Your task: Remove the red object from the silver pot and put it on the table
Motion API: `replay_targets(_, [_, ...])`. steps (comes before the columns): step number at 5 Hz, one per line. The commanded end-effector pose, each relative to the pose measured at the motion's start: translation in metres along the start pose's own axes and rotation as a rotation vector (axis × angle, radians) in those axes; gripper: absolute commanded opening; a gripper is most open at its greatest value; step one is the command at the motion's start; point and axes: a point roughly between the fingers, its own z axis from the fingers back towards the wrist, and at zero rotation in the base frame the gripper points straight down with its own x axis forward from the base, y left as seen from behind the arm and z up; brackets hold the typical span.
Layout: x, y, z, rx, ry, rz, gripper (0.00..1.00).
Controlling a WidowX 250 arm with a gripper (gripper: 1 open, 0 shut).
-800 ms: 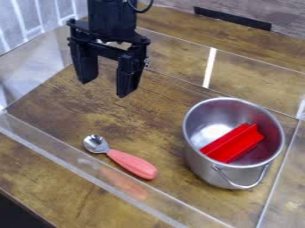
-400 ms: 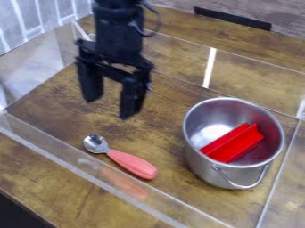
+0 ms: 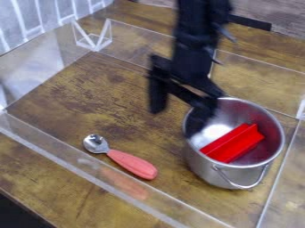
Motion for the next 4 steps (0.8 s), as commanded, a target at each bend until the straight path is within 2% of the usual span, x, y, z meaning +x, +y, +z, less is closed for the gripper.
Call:
replay_targets(1, [0.033, -0.025, 0.026, 0.038, -0.098, -0.091, 1.0])
replay_targets(2, [0.05, -0.024, 0.025, 0.061, -0.118, -0.149, 1.0])
replay_targets(4, [0.05, -0.015, 0.034, 0.082, -0.147, -0.211, 1.0])
